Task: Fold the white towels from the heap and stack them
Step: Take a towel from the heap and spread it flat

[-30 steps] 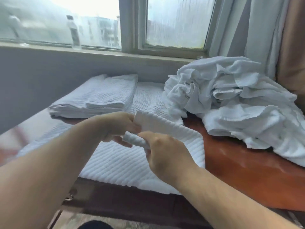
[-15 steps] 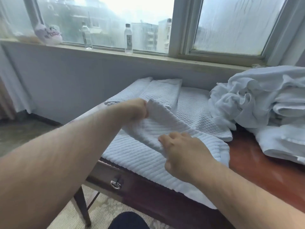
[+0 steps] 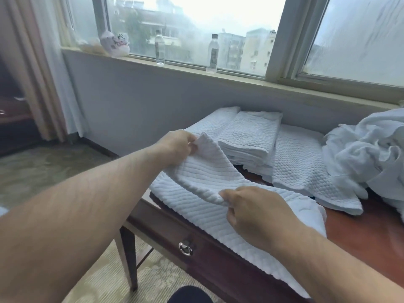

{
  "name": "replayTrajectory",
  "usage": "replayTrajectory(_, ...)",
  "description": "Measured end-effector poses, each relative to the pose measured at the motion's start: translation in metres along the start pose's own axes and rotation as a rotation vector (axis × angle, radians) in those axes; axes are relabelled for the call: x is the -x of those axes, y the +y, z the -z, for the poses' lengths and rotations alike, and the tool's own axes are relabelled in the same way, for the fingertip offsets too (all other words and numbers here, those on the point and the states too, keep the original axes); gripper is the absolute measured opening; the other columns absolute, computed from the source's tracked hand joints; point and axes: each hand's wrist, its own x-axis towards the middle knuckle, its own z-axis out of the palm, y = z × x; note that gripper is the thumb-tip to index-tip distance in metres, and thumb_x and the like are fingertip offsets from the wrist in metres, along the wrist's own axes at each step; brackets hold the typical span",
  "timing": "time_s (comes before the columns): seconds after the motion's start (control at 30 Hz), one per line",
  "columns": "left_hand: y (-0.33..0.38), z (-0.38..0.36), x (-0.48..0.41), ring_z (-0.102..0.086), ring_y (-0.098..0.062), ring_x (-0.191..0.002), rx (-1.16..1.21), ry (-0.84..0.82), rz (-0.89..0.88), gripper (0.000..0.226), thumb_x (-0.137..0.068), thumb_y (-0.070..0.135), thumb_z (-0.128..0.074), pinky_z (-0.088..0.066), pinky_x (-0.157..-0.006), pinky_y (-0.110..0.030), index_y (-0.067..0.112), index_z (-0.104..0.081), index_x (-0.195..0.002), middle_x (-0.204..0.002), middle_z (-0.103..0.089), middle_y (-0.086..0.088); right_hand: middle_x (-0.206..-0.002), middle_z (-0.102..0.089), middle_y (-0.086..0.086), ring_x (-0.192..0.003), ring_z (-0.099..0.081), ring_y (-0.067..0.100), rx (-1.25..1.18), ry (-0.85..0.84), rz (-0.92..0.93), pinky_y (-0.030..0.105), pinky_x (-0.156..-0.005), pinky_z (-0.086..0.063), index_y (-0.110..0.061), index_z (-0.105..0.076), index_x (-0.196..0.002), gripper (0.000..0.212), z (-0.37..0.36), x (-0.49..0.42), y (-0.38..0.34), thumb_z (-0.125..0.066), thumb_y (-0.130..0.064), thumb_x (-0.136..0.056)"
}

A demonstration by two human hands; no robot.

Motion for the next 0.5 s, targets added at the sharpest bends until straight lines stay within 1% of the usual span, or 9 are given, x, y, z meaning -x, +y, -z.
replayTrajectory(0.07,-0.015,-0.004,-0.002,-0.064,-0.012,-0.093,-0.001,0.008,-0.002,0.018,-0.099,0.031,-0.059,-0.050,-0.084,-0.028,0.039,-0.074,-0.104,-0.098,-0.068,0.013,-0.093,-0.057,-0.006,-0.095,-0.056,0.022,0.000,-0.024,0.014,0.035,-0.070,-0.041,-0.025,-0.052,-0.106,0.014,-0.003,-0.007,-0.005,-0.041,-0.028,-0.097)
replayTrajectory(0.17,-0.037,-0.015,-0.005,-0.060,-0.003,-0.080,0.027,0.031,0.012,0.013,-0.098,0.034,-0.062,-0.042,-0.065,-0.016,0.039,-0.075,-0.099,-0.084,-0.063,0.021,-0.098,-0.056,-0.004,-0.100,-0.054,0.024,-0.040,-0.102,0.011,0.034,-0.076,-0.044,-0.023,-0.052,-0.102,0.015,-0.014,-0.010,-0.012,-0.042,-0.031,-0.095)
replayTrajectory(0.27,-0.059,-0.036,-0.005,-0.060,-0.012,-0.082,-0.005,0.049,0.040,0.016,-0.096,0.039,-0.064,-0.037,-0.061,-0.016,0.038,-0.067,-0.081,-0.078,-0.061,0.021,-0.104,-0.052,-0.008,-0.101,-0.046,0.021,-0.088,-0.178,0.006,0.036,-0.086,-0.041,-0.027,-0.052,-0.101,0.022,-0.026,-0.003,-0.015,-0.039,-0.044,-0.096)
replayTrajectory(0.3,-0.064,-0.041,-0.004,-0.061,-0.016,-0.087,0.003,0.064,0.063,0.015,-0.096,0.039,-0.064,-0.039,-0.065,-0.021,0.038,-0.065,-0.081,-0.081,-0.062,0.019,-0.105,-0.052,-0.010,-0.102,-0.044,0.020,-0.120,-0.201,-0.007,0.037,-0.090,-0.041,-0.027,-0.053,-0.101,0.026,-0.028,-0.002,-0.013,-0.037,-0.047,-0.097)
replayTrajectory(0.33,-0.066,-0.044,-0.002,-0.062,-0.019,-0.094,0.012,0.069,0.091,0.006,-0.096,0.040,-0.064,-0.042,-0.072,-0.027,0.039,-0.066,-0.091,-0.089,-0.066,0.013,-0.105,-0.054,-0.009,-0.102,-0.045,0.019,-0.193,-0.220,-0.028,0.039,-0.092,-0.042,-0.024,-0.055,-0.098,0.029,-0.027,-0.001,-0.009,-0.037,-0.047,-0.099)
replayTrajectory(0.37,-0.066,-0.046,-0.002,-0.061,-0.023,-0.103,-0.001,0.085,0.121,0.015,-0.095,0.042,-0.063,-0.045,-0.083,-0.032,0.038,-0.064,-0.110,-0.103,-0.068,0.005,-0.104,-0.058,-0.005,-0.103,-0.048,0.018,-0.293,-0.230,-0.045,0.040,-0.093,-0.044,-0.019,-0.059,-0.096,0.032,-0.025,-0.002,-0.004,-0.039,-0.044,-0.100)
replayTrajectory(0.4,-0.065,-0.047,-0.002,-0.057,-0.026,-0.113,-0.058,0.110,0.143,0.037,-0.095,0.042,-0.063,-0.046,-0.093,-0.038,0.033,-0.056,-0.131,-0.119,-0.064,-0.002,-0.103,-0.063,-0.001,-0.103,-0.052,0.017,-0.394,-0.224,-0.055,0.041,-0.093,-0.046,-0.013,-0.062,-0.095,0.034,-0.021,-0.003,0.002,-0.042,-0.040,-0.101)
replayTrajectory(0.43,-0.061,-0.049,0.000,-0.051,-0.028,-0.122,-0.133,0.168,0.151,0.049,-0.096,0.039,-0.061,-0.044,-0.101,-0.043,0.029,-0.047,-0.141,-0.131,-0.057,-0.006,-0.105,-0.067,0.001,-0.104,-0.055,0.013,-0.467,-0.196,-0.067,0.035,-0.094,-0.047,-0.010,-0.066,-0.098,0.035,-0.018,-0.003,0.009,-0.045,-0.037,-0.101)
replayTrajectory(0.5,-0.046,-0.052,0.006,-0.042,-0.028,-0.126,-0.171,0.355,0.045,0.048,-0.096,0.028,-0.055,-0.039,-0.104,-0.045,0.028,-0.046,-0.143,-0.136,-0.050,-0.005,-0.109,-0.071,-0.010,-0.109,-0.054,0.000,-0.486,-0.079,-0.106,0.011,-0.088,-0.043,-0.014,-0.073,-0.103,0.033,-0.011,-0.004,0.024,-0.049,-0.037,-0.100)
